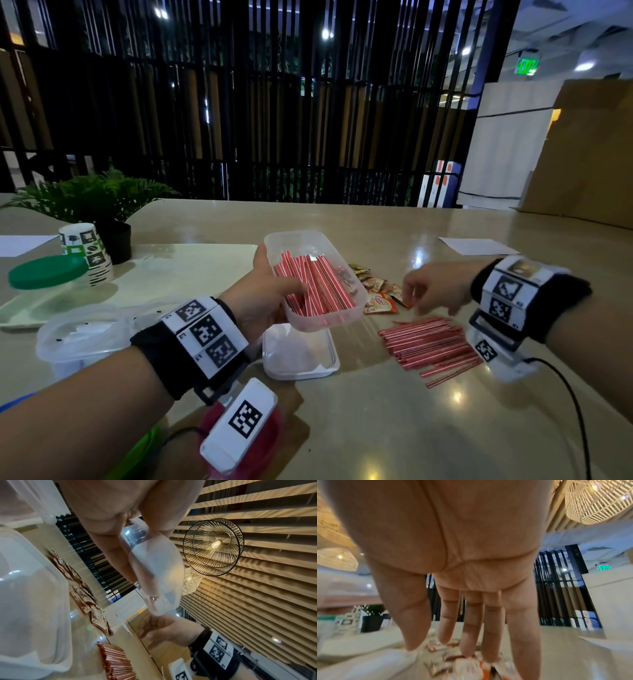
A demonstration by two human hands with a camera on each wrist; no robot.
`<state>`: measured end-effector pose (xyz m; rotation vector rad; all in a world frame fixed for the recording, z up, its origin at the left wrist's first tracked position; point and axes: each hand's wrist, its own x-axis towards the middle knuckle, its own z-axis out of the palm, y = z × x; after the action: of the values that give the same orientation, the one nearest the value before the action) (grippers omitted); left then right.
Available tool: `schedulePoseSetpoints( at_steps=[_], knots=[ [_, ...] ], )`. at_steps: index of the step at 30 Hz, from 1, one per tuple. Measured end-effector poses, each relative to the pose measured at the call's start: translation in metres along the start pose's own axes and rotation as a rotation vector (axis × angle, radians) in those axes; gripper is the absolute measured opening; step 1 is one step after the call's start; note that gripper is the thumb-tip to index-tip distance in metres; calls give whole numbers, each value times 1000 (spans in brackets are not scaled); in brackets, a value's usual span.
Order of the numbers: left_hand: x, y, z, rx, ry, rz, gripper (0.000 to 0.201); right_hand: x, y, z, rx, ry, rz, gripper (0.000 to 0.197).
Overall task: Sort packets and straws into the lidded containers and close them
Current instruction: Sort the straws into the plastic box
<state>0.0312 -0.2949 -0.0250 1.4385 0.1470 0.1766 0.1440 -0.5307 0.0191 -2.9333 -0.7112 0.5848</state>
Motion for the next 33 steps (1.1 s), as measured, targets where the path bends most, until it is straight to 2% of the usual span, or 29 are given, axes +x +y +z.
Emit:
schedulePoseSetpoints(
  at_steps=[2,5,7,11,16,20,24,33],
  knots=[
    [-1,-1,2,4,-12,-12,71,4,1,13,-107,-45,51,32],
    [-2,-3,6,5,-29,-29,70,11,3,30,-372,-75,51,65],
    [-2,-4,8,9,-45,-34,72,18,6,38,-465,-78,23,72],
    [-4,-5,8,1,-71,-38,74,26,6,44,-534,-54,-6,67],
    [-4,-7,5,-9,-67,-35,74,33,7,47,-557,34,-49,39],
    [-5,-9,3,-19,-51,-36,71,36,9,47,-614,62,-88,35],
    [-4,-9,0,-24,-35,-45,72,35,8,43,-686,92,-117,20],
    [0,-11,-3,-7,-2,-51,69,39,15,44,-694,142,-142,25]
  ],
)
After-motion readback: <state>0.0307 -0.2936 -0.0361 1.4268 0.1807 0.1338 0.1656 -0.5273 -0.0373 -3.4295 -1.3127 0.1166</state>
